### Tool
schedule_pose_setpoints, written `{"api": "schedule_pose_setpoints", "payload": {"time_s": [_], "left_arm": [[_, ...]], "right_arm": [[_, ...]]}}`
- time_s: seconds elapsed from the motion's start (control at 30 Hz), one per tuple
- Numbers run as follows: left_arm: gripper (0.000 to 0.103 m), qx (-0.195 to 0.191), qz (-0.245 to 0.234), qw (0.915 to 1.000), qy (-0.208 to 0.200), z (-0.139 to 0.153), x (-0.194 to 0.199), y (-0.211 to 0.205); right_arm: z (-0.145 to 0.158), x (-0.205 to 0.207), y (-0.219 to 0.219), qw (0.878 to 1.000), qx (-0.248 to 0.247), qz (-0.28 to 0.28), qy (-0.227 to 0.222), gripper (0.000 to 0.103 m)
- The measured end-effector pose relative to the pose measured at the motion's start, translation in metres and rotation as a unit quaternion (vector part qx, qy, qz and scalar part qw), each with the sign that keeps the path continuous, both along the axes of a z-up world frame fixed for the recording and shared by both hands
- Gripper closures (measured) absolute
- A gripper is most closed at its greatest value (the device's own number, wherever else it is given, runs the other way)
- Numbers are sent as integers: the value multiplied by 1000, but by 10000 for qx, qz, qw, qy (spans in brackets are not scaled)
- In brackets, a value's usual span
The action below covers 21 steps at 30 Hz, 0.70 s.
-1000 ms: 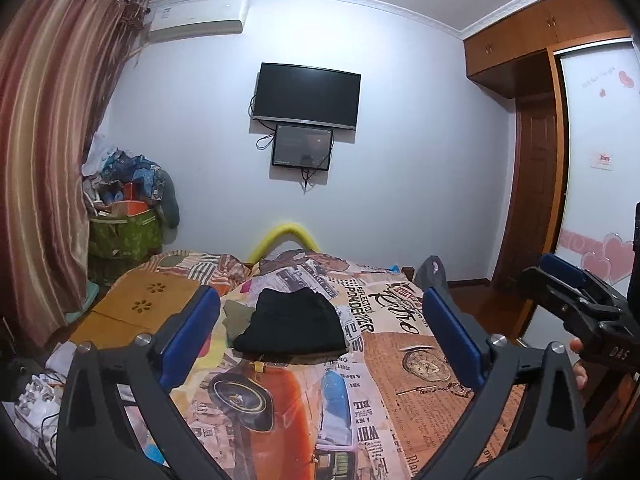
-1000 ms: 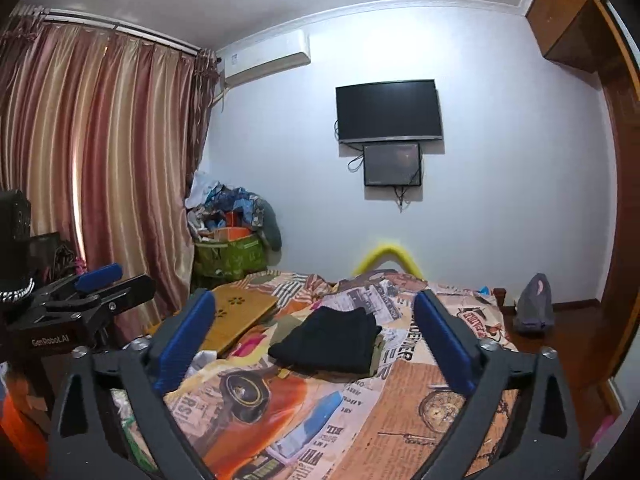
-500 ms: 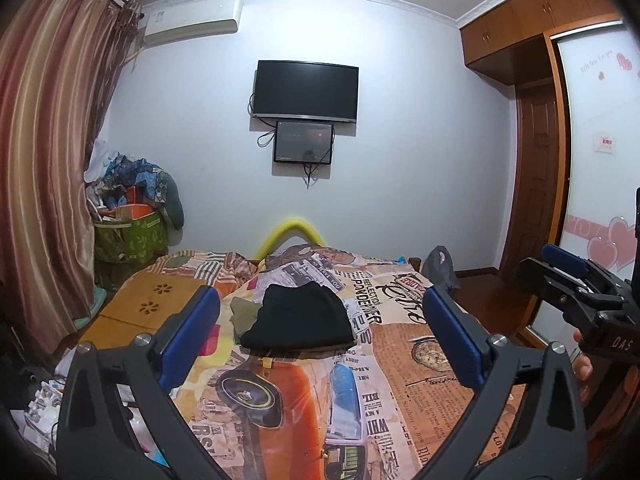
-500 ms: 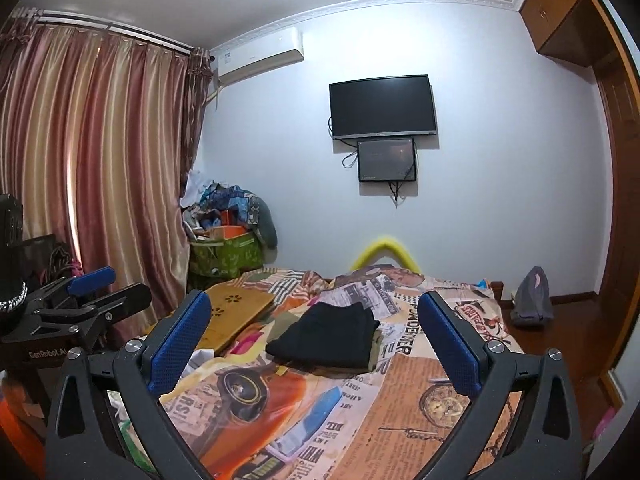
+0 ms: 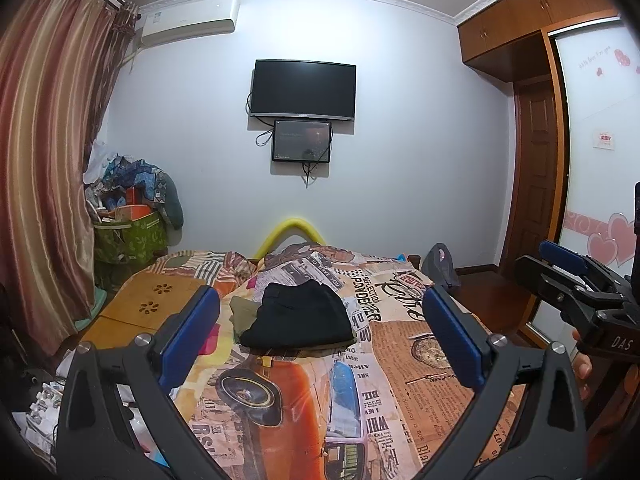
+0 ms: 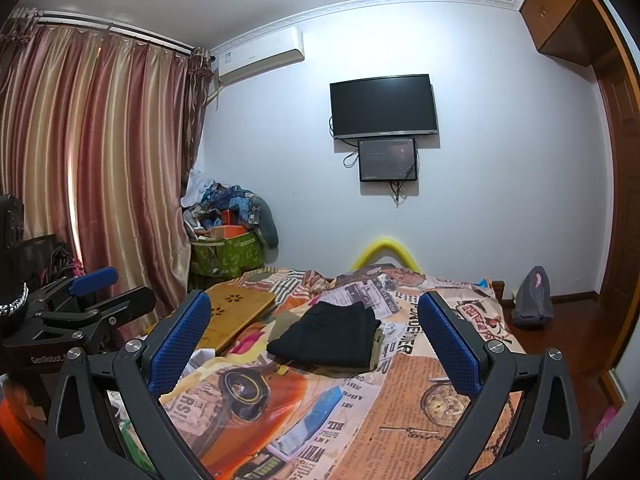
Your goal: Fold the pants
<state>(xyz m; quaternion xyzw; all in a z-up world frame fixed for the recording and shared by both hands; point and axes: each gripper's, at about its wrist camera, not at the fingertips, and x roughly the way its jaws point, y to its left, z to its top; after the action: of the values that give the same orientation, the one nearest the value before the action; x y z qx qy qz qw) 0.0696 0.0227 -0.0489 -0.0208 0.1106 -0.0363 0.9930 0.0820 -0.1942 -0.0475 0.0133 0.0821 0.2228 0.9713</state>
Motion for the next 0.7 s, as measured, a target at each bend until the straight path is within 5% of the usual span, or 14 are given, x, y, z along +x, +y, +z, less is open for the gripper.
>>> {"api": "schedule_pose_setpoints", "payload": {"time_s": [0.7], "left_arm": [[0, 37, -16, 10000, -17, 2, -3, 4]], "right_arm": [[2, -3, 1, 10000, -27, -5, 0, 0]]}}
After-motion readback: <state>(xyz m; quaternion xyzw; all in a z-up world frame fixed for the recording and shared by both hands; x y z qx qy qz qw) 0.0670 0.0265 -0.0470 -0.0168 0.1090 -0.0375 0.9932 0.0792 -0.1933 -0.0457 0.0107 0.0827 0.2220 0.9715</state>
